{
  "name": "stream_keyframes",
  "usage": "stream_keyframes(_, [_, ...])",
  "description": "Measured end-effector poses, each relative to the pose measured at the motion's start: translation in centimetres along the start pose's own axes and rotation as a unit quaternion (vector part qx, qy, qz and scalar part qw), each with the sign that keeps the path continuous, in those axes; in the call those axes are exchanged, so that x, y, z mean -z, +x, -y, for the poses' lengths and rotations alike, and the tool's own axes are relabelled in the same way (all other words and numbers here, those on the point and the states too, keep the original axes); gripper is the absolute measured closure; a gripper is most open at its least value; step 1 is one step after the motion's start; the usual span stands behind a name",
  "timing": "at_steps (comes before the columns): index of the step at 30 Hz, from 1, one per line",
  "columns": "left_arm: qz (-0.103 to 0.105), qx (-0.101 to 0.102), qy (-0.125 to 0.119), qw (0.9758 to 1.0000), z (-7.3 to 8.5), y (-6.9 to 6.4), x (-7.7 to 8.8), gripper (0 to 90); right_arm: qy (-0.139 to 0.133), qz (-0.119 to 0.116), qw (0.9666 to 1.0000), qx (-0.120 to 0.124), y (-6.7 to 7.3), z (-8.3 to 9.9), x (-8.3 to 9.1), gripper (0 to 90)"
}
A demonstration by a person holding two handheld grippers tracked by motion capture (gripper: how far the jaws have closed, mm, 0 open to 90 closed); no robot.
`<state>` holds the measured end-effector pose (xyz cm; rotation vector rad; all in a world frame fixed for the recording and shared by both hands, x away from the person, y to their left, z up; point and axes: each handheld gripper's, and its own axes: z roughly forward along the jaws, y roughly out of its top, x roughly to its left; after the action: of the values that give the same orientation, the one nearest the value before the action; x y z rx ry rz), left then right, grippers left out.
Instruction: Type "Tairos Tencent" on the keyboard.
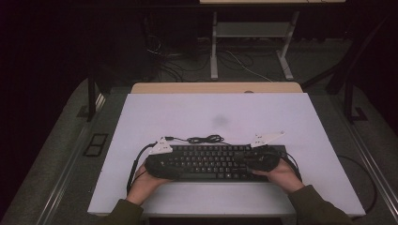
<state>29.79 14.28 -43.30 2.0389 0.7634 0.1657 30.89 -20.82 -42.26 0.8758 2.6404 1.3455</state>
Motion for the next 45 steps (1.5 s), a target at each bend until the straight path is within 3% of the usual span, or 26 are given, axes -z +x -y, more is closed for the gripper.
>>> stream_keyframes(10, [0.000, 0.001, 0.000, 1.0000, 0.0, 0.1, -0.1, 25.7, 0.025, -0.006, 0.9997, 0.002, 0.0, 1.1, -0.6, 89.4])
stream_keyframes(19, [-0.004, 0.001, -0.004, 1.0000, -0.3, 0.1, -0.2, 25.8, 0.044, -0.001, 0.9987, 0.025, 0.3, 1.2, -1.1, 89.5])
stream_keyframes(27, [-0.009, -0.002, -0.005, 1.0000, -0.7, 0.3, -0.5, 30.2, 0.043, -0.001, 0.9987, 0.028, 0.3, 1.2, -1.1, 89.5])
stream_keyframes(38, [-0.009, -0.007, 0.002, 0.9999, -1.6, 0.5, -1.4, 71.4, 0.044, -0.002, 0.9985, 0.031, 0.5, 1.2, -1.1, 89.5])
stream_keyframes(45, [0.000, -0.008, 0.020, 0.9998, -1.9, 0.6, -2.2, 88.9, 0.045, -0.002, 0.9985, 0.032, 0.5, 1.2, -1.1, 89.5])
